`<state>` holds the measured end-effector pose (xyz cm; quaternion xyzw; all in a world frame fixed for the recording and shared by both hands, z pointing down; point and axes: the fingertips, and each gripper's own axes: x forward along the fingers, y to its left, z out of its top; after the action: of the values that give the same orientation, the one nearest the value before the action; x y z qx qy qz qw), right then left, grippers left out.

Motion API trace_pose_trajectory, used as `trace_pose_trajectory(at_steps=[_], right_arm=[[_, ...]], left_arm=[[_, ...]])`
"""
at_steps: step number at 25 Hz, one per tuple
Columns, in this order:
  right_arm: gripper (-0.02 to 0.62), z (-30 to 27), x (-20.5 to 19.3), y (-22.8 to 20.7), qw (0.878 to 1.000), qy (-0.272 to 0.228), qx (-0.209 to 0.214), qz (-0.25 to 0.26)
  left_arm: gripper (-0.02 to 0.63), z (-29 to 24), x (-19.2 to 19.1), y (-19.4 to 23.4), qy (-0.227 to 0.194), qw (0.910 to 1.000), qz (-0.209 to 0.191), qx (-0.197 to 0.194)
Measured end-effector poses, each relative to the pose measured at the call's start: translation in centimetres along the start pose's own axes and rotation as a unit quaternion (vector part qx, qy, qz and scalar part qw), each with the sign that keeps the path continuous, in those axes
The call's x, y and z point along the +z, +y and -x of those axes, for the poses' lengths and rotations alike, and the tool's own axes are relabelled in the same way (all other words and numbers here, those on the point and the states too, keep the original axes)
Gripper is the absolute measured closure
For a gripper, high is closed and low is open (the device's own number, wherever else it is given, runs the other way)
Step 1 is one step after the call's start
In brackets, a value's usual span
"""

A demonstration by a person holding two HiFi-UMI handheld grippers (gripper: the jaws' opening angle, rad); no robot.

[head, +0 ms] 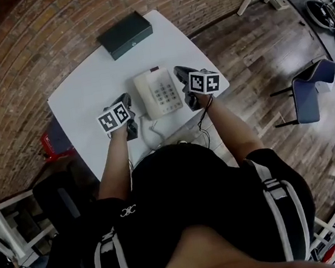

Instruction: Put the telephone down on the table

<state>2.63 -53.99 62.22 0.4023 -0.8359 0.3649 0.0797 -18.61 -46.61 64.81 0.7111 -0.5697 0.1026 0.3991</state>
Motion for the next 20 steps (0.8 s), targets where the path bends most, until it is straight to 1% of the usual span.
trace_pose_trajectory(at_steps=[1, 3, 5, 7, 9, 12, 14, 15, 18, 20], right_arm=[[0.595, 0.4, 0.8, 0.9, 1.0, -0.016, 0.0, 0.022], [0.597, 1.5, 2.4, 2.9, 0.997, -0.051, -0.004, 0.063], [0.597, 2.7, 4.2, 5.1, 0.991, -0.088, -0.014, 0.102], [0.597, 4.1, 6.3, 7.5, 0.981, -0.126, -0.024, 0.144], [0.597, 5.7, 8.2, 9.9, 0.969, -0.164, -0.03, 0.185], [0.597, 8.3, 10.2, 12.9, 0.949, -0.215, -0.032, 0.23], [0.597, 9.9, 11.0, 14.3, 0.94, -0.243, -0.03, 0.239], [0.597, 10.4, 11.2, 14.8, 0.938, -0.252, -0.027, 0.235], [0.597, 11.2, 11.3, 15.4, 0.939, -0.266, -0.023, 0.217], [0.597, 11.4, 11.2, 15.6, 0.938, -0.268, -0.026, 0.221]], left_arm=[[0.587, 0.6, 0.9, -0.3, -0.018, 0.9997, -0.016, 0.011], [0.598, 2.2, 2.7, -1.4, -0.056, 0.9972, -0.045, 0.021], [0.603, 3.9, 4.5, -2.9, -0.093, 0.992, -0.081, 0.026], [0.603, 5.7, 6.5, -4.8, -0.128, 0.9843, -0.117, 0.03], [0.603, 7.7, 8.5, -6.7, -0.164, 0.9752, -0.144, 0.036], [0.603, 10.8, 10.9, -9.2, -0.211, 0.9646, -0.153, 0.039], [0.603, 12.8, 11.9, -10.6, -0.232, 0.9589, -0.16, 0.035], [0.603, 13.7, 12.2, -11.1, -0.238, 0.956, -0.168, 0.034], [0.603, 15.5, 12.4, -11.3, -0.25, 0.9486, -0.188, 0.047], [0.603, 16.0, 12.3, -11.1, -0.253, 0.946, -0.195, 0.057]])
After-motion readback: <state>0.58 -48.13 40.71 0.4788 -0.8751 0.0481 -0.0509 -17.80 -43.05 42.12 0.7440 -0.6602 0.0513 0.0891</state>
